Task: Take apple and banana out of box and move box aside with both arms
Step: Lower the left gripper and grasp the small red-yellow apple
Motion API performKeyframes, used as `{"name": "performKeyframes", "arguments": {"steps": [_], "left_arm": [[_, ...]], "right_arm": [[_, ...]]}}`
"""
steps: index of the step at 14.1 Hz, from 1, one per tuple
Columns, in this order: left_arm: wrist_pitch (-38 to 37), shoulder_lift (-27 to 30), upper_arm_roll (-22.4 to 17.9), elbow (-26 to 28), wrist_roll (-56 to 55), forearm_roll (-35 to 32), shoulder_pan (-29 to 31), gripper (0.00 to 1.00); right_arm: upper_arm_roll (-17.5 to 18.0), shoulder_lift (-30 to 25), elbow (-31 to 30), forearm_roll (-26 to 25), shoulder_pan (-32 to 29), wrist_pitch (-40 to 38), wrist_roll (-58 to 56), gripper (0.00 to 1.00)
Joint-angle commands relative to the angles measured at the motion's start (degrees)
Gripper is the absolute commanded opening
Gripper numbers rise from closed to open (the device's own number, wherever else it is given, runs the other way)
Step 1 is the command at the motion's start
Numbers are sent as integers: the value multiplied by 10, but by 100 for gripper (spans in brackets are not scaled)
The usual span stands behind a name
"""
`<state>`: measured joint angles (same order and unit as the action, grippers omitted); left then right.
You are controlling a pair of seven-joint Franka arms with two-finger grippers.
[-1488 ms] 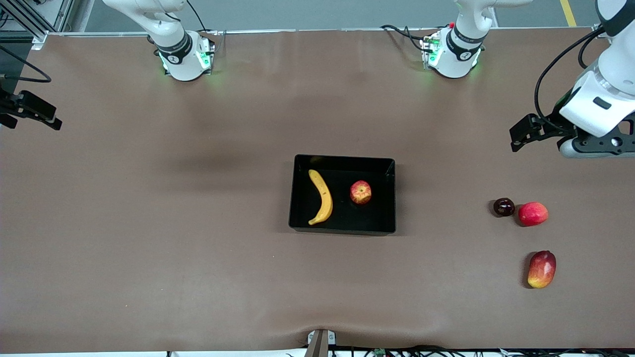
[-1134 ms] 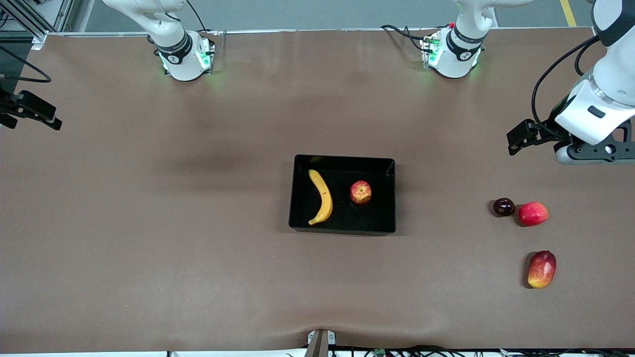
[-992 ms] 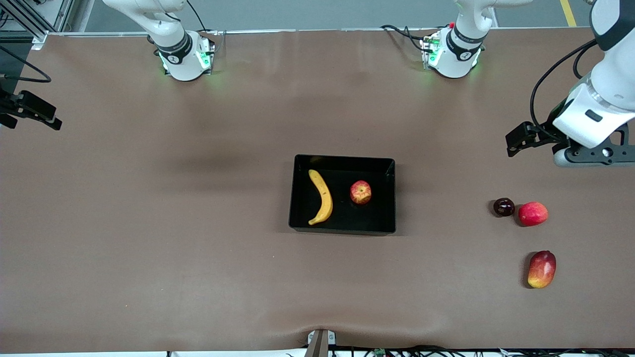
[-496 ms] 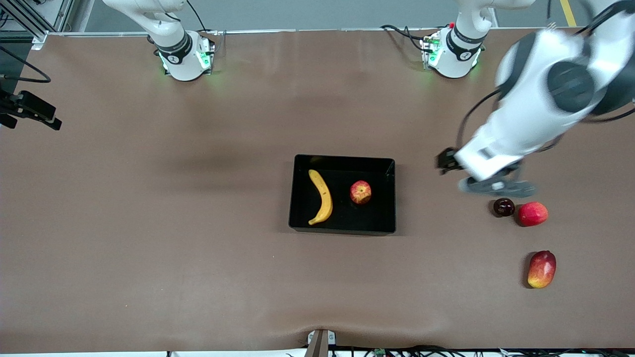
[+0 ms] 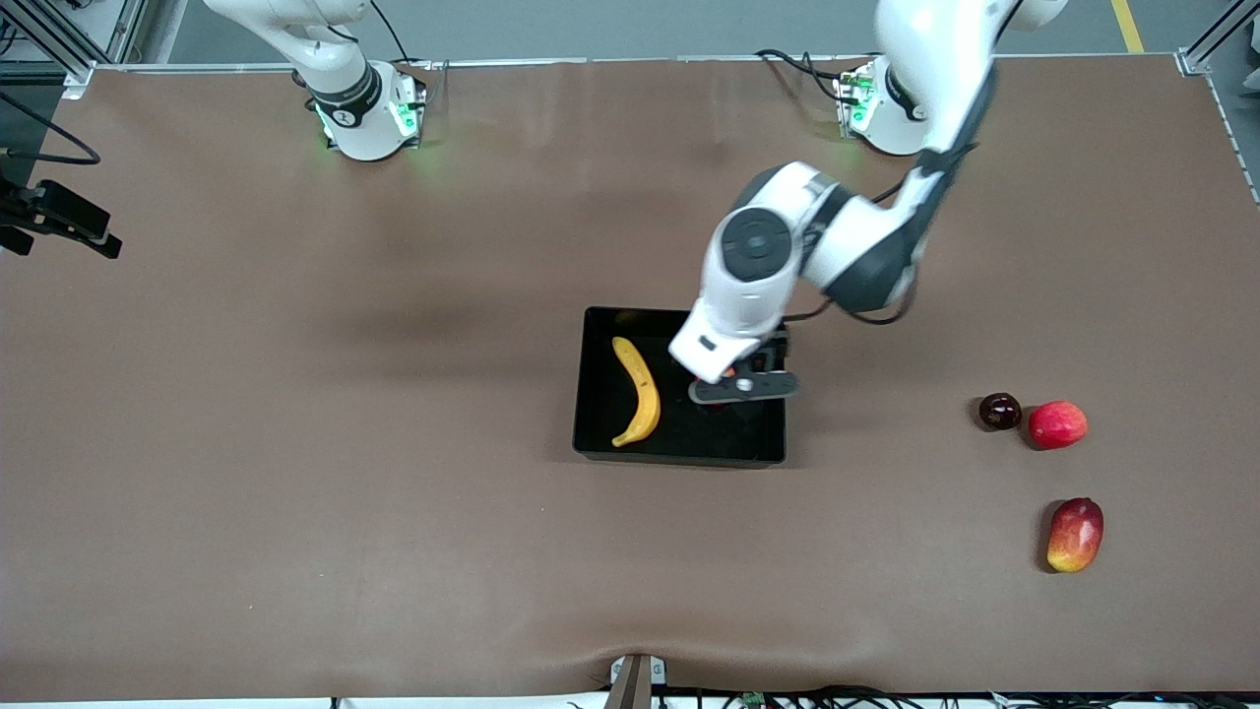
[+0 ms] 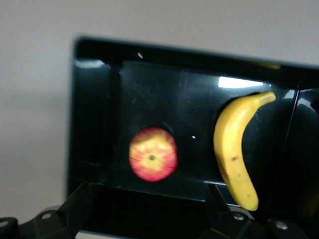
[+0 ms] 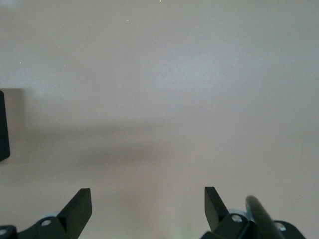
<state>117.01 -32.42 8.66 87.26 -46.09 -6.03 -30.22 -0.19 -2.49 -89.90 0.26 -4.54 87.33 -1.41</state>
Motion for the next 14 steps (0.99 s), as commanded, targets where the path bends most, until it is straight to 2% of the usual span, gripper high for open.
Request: {"name": "performKeyframes", "arguments": {"steps": [1,5,9,10,11,12,13,14], "left_arm": [[49,-33,-5,22,-64,-11,-17,100],[131,-31,-8,105,-114,-10,-12,100],[161,-43,-12,114,-149,-11,-12,100],[161,-43,-14,114,-146,-11,-12,96],[161,-44,-17,114,-142,-17,-12,59],[161,-43,-21,112,-143,-36,-12,31],[161,-43,-22,110,-143,-49,-11,13],[161,-43,-23,107,-142,-53,-10,0]], "right_arm": [[8,4,8,-3,-12,-4,-4,100],[8,5,9,-2,-13,-2,-4,100],[8,6,8,-2,-13,-2,-4,100],[8,6,9,-2,-13,-2,-4,100],[8,6,9,-2,-13,-1,-4,100],[8,6,9,-2,-12,-1,-4,100],[8,6,10,-3,-13,0,-5,100],[8,6,11,-3,-13,1,-5,100]]}}
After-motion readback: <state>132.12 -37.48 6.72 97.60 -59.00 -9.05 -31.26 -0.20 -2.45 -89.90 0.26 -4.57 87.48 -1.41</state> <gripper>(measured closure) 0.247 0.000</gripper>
